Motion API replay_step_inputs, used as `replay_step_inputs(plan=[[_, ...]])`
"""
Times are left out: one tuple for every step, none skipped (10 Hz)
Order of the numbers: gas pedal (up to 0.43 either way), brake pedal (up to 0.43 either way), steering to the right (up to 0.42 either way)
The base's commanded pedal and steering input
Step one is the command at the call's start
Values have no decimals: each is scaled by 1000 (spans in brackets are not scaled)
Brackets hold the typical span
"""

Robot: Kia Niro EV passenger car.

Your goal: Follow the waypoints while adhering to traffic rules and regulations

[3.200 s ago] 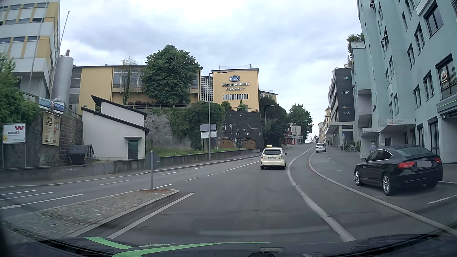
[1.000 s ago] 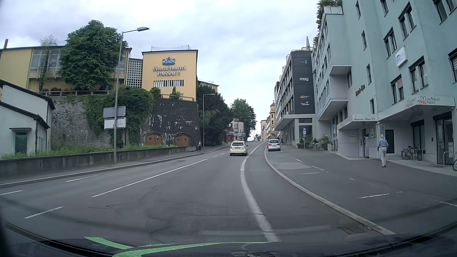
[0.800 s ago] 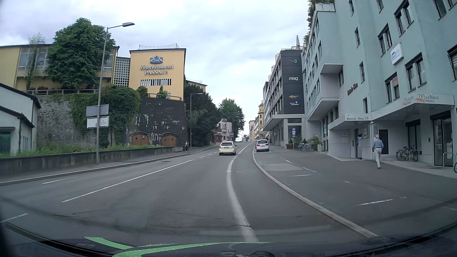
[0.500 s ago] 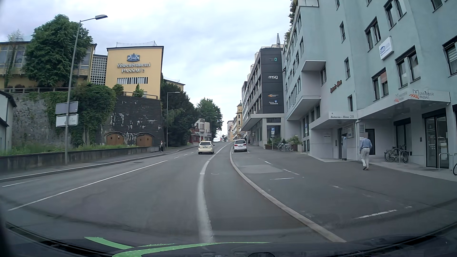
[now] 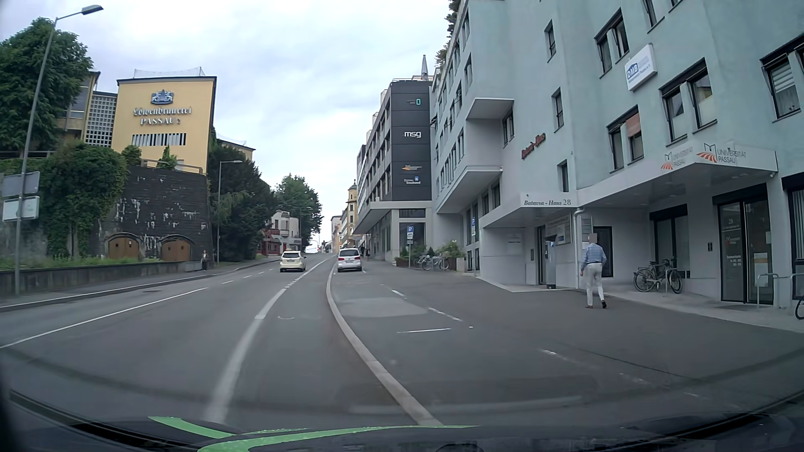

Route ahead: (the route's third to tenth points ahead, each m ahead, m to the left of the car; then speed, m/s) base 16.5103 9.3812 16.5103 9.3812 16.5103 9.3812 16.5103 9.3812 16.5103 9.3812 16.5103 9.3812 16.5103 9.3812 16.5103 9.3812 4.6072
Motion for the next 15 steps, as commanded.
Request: replay_step_inputs(plan=[[47,0,194],[47,0,162],[47,0,131],[59,0,81],[87,0,31],[118,0,-1],[118,0,-36],[118,0,-60],[118,0,-92],[118,0,-121],[98,0,-141],[87,0,-157],[79,0,-169],[39,0,-179],[20,0,-186]])
